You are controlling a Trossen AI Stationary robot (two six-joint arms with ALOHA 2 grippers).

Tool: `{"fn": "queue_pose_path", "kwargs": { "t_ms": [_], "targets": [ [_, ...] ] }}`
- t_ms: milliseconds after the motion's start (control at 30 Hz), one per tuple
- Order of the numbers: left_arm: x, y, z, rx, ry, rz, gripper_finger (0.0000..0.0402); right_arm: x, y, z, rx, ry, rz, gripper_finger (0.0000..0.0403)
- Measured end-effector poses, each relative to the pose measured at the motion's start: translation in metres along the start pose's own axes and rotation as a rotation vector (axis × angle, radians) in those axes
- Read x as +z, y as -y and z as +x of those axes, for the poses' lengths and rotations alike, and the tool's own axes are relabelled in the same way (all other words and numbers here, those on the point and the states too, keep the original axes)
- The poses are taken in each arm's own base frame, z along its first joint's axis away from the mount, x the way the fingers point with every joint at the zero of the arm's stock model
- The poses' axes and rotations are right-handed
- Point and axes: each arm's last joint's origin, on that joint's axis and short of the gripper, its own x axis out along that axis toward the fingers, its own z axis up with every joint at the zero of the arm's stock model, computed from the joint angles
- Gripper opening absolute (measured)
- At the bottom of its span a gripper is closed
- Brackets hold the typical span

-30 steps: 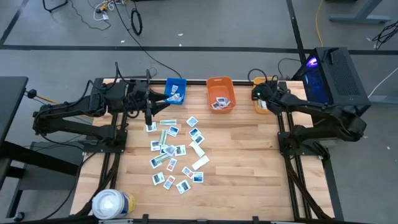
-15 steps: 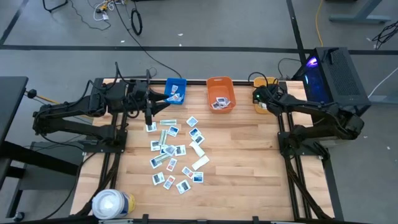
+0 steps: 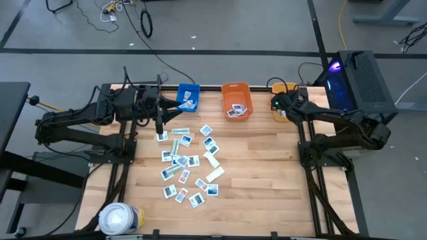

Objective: Pick & Place First Aid Supplies
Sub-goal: Put the bandage into the yellow bin

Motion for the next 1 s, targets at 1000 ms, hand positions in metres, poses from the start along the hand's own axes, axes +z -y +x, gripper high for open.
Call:
{"fn": "queue_pose_path", "kwargs": {
  "t_ms": [1000],
  "targets": [
    [0.000, 0.000, 0.000, 0.000, -0.001, 0.000, 0.0179, -0.017, -0.041, -0.106, 1.152, 0.019, -0.441, 0.0165]
  ]
}}
